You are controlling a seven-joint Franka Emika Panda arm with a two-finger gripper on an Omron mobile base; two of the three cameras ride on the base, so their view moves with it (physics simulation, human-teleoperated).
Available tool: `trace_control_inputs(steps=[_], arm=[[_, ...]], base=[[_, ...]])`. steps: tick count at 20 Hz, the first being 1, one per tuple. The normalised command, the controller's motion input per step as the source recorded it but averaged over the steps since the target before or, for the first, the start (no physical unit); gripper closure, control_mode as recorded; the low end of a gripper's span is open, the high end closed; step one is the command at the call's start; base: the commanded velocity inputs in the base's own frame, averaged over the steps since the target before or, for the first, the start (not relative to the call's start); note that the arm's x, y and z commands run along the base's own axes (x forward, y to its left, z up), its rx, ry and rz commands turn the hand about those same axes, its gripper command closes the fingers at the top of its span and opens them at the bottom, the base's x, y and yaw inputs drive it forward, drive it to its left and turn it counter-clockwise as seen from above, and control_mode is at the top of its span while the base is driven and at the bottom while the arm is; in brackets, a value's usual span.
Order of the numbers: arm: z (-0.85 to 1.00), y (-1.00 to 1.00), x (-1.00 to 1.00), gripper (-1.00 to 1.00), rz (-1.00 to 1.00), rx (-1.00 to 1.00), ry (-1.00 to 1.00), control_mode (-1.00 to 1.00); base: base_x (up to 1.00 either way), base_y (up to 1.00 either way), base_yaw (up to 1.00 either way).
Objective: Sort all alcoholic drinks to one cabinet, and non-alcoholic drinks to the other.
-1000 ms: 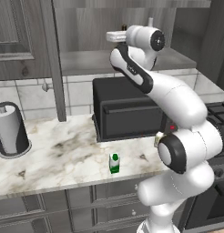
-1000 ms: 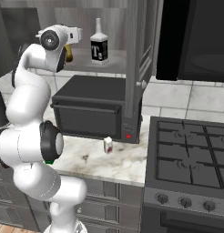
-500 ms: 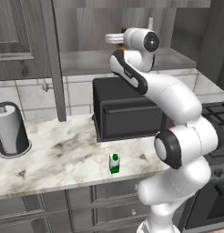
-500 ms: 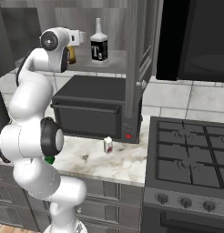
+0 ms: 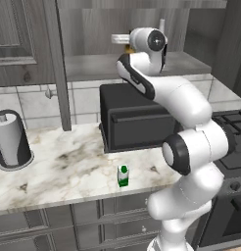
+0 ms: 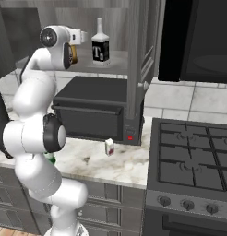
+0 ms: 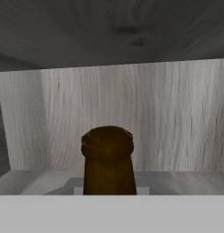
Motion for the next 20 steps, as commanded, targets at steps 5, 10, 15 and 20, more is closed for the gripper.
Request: trace_control_inputs(steps=[5, 10, 15, 20], arm=[[-0.05, 0.0, 0.28, 1.0, -0.01, 0.04, 0.0, -1.0], [-0.07, 0.0, 0.03, -1.0, 0.0, 0.02, 0.0, -1.0], [0.0, -0.06, -0.05, -1.0, 0.0, 0.0, 0.0, -1.0], [0.0, -0.03, -0.24, -1.0, -0.01, 0.0, 0.0, -1.0]], base=[[0.0, 0.0, 0.0], [0.0, 0.0, 0.0], [0.0, 0.0, 0.0], [0.0, 0.0, 0.0]])
